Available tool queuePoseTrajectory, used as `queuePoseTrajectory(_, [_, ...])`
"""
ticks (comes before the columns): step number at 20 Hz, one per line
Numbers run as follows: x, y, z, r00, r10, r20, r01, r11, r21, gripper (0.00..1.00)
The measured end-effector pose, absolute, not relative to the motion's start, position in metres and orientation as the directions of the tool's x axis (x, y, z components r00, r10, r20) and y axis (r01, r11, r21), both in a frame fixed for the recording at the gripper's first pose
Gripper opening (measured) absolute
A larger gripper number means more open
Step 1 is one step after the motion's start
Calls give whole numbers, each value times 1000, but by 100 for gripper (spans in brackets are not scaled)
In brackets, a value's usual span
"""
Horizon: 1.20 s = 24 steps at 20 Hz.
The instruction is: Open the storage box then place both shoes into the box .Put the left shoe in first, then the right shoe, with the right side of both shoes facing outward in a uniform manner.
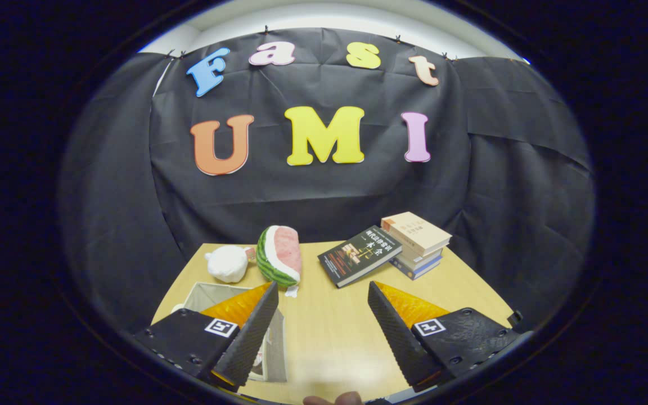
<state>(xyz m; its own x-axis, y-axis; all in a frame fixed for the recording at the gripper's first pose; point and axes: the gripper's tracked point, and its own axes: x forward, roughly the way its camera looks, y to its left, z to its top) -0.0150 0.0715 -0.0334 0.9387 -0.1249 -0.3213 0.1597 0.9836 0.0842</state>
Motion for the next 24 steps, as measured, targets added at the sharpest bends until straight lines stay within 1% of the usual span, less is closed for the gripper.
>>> queuePoseTrajectory(4, [-36,40,1,965,-141,-222,154,987,42,98])
queuePoseTrajectory(7, [-47,34,12,976,-113,-188,123,991,44,98])
queuePoseTrajectory(11, [-52,24,24,984,-110,-137,120,991,66,98])
queuePoseTrajectory(24, [-45,43,4,984,-85,-159,103,989,110,97])
